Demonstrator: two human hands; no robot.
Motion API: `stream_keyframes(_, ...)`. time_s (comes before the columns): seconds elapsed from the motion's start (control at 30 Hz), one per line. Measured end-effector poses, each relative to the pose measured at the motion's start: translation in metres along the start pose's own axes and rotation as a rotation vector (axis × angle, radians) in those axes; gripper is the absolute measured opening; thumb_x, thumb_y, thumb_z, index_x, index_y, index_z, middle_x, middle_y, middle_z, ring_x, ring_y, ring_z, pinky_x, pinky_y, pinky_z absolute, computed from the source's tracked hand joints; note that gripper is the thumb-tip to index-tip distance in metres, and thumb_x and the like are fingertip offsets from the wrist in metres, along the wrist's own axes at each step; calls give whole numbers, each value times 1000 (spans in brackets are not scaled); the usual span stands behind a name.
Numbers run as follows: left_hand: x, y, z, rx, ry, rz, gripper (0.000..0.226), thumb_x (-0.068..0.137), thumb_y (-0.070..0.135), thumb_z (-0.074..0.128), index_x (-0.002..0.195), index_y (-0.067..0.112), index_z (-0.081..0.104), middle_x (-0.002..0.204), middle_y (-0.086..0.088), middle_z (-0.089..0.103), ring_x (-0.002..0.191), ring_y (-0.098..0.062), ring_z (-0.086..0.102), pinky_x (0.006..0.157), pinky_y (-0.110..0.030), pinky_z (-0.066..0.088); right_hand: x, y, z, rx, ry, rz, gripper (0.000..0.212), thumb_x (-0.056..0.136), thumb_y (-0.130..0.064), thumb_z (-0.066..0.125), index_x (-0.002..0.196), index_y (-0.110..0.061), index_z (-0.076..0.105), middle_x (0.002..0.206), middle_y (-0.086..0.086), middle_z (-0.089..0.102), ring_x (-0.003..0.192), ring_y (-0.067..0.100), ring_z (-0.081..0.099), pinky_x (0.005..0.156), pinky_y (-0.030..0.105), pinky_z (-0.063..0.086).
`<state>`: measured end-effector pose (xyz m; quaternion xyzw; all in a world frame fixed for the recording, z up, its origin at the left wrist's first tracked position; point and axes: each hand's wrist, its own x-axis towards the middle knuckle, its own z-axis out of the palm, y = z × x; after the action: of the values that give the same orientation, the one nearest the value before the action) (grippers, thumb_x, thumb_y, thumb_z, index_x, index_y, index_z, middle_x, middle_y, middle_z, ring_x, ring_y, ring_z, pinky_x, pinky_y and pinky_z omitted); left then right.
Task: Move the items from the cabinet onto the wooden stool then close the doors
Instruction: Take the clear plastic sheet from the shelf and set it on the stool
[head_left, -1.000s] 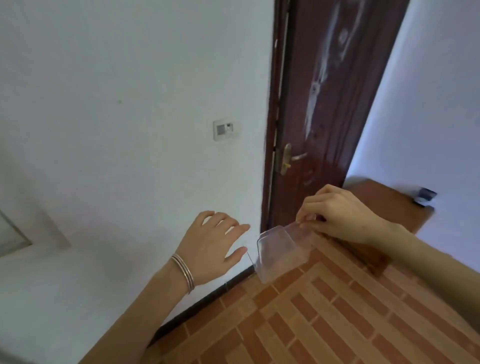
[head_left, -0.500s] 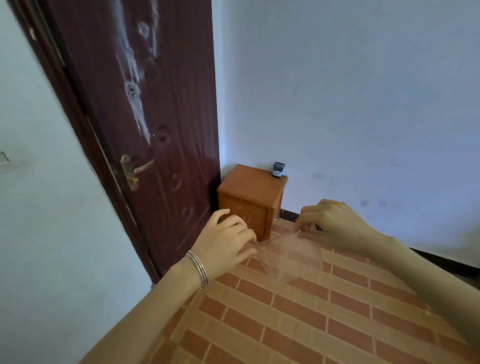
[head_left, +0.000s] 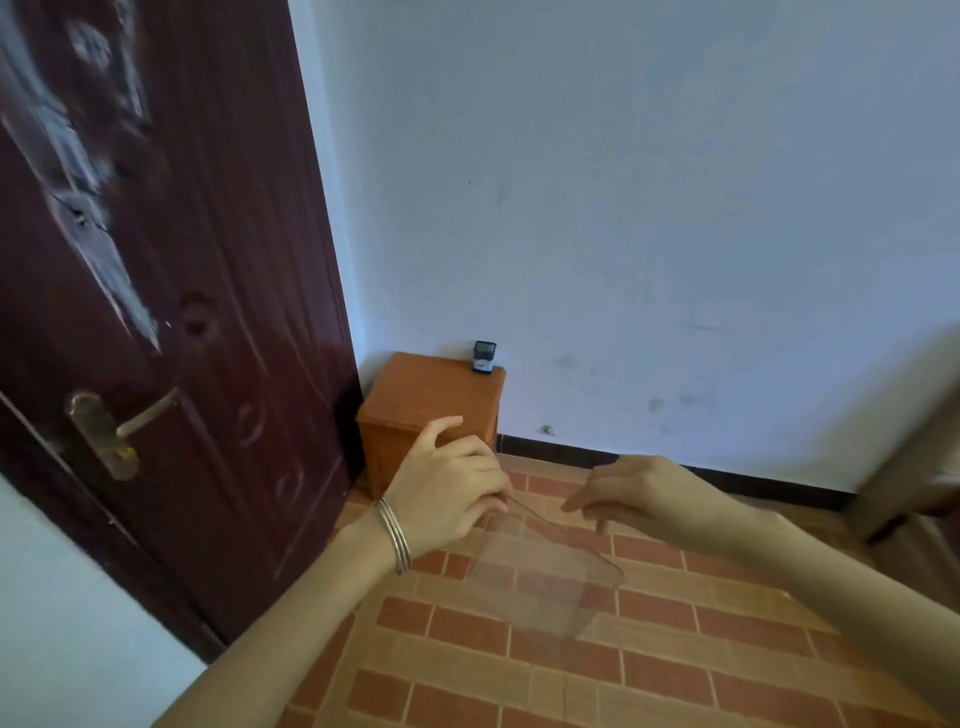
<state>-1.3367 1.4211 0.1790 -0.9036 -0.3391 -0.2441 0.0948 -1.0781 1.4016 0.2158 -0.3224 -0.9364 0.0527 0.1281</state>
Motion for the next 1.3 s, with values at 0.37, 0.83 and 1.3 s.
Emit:
stream_keyframes(0.37, 38, -151, -7, -156, 23, 38, 21, 78, 43, 51, 73, 33, 69, 78, 16, 64, 93, 1, 52, 99, -45, 28, 142, 26, 31, -205, 186, -216, 7, 85, -29, 67, 91, -31, 67, 103, -15, 51, 77, 10, 52, 72, 21, 43)
stream_keyframes(0.83, 86, -284, 62, -168, -247, -236, 20, 85, 49, 59, 101, 38, 63, 104, 22, 61, 103, 0, 49, 102, -34, 28, 256, 164, 61, -453, 210, -450, 23, 93, -12, 51, 72, -20, 56, 79, -5, 62, 91, 18, 60, 74, 31, 47)
stream_keyframes(1.3, 184, -390, 140, -121, -137, -331, 17, 82, 45, 59, 83, 32, 71, 85, 17, 70, 80, -6, 61, 91, -34, 41, 370, 342, 60, -239, 184, -119, 9, 78, -27, 63, 72, -23, 59, 63, -10, 59, 48, 20, 49, 50, 26, 47)
